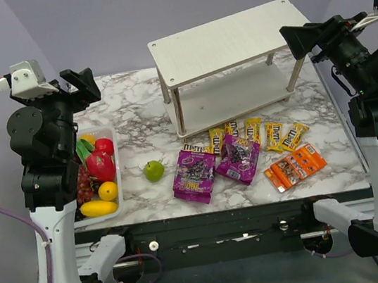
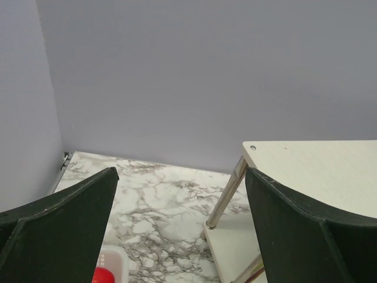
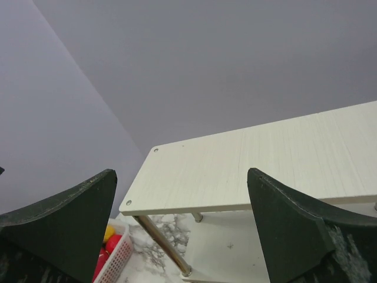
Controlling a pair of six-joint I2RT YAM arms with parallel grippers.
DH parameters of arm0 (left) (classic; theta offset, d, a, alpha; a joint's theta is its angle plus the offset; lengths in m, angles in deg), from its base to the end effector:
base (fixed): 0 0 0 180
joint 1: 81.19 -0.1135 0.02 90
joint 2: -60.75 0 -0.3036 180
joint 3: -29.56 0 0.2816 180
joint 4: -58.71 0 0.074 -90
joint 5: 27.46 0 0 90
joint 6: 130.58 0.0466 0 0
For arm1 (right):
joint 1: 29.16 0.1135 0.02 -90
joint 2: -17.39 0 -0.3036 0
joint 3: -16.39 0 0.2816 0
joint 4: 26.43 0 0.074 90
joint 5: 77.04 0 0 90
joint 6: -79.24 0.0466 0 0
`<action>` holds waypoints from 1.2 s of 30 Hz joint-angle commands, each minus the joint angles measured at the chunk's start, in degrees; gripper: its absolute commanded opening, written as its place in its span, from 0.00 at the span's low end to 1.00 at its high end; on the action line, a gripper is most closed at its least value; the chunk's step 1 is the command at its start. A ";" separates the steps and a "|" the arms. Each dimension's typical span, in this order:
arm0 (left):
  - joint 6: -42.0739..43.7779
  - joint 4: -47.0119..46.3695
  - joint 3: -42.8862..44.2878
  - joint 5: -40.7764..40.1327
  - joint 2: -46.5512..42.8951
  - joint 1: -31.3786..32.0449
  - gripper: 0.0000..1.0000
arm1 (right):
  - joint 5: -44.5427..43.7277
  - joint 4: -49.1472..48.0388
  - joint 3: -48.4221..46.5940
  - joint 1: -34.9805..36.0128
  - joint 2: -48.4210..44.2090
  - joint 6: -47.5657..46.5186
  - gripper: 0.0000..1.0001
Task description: Place and organize the candy bags onto the shelf
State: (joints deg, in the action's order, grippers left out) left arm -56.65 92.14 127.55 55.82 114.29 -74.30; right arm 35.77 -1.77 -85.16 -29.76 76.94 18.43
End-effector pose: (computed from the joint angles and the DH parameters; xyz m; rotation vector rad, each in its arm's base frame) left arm 0.1582 -0.0136 0.5779 -0.2086 1.3686 -0.2541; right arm 0.1872 0.0161 0.5985 -0.0103 1.3228 0.6777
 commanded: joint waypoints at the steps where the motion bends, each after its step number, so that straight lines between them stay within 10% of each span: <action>1: -0.63 0.68 -0.51 -0.22 -1.24 0.31 0.99 | -0.65 2.66 0.83 -0.28 -0.93 1.13 1.00; 16: -8.79 -0.98 -19.67 27.45 -0.45 1.97 0.99 | 1.54 14.95 10.31 -0.28 -3.91 -1.59 1.00; 36: -17.94 -10.22 -39.46 19.73 2.62 30.01 0.86 | 1.28 26.84 40.82 0.34 -3.75 -1.50 0.80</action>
State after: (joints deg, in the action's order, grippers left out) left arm -72.63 86.81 88.58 77.74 114.22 -47.90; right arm 38.70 25.45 -47.55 -29.69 72.50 17.71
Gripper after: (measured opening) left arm 0.879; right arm 0.812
